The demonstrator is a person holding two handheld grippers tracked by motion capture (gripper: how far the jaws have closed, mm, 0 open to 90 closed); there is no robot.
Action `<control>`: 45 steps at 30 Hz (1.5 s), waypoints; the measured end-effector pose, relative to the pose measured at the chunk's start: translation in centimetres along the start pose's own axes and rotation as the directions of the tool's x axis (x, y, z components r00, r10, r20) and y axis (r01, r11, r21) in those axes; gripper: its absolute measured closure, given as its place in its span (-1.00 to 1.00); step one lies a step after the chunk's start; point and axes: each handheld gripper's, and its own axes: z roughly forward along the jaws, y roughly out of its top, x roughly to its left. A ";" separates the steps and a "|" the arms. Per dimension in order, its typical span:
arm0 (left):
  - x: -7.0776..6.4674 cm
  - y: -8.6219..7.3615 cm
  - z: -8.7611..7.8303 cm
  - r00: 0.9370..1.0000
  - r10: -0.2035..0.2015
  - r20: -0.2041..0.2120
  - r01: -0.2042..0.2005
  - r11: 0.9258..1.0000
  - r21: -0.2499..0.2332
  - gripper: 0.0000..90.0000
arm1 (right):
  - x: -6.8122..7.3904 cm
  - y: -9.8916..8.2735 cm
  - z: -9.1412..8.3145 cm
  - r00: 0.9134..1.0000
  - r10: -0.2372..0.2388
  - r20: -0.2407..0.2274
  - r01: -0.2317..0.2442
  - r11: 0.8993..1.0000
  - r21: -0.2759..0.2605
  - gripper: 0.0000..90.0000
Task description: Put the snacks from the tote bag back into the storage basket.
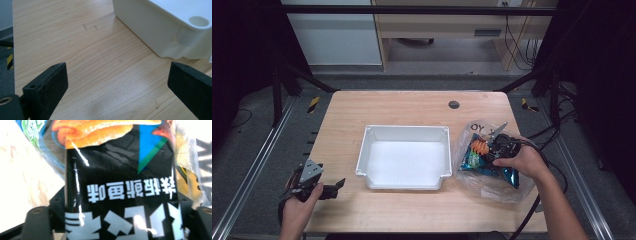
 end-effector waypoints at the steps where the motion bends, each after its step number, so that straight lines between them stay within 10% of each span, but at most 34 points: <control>1: 0.0 0.0 0.0 1.000 0.004 0.000 -0.004 1.000 0.002 -0.94 | 0.1 -0.1 -0.1 1.000 -0.002 0.003 0.002 1.000 -0.001 -0.35; 45: 0.3 -0.2 -0.3 1.000 -0.010 -0.012 0.010 1.000 -0.002 -0.94 | 3.4 -1.0 -6.9 0.993 -0.040 0.111 0.063 0.975 -0.214 -0.05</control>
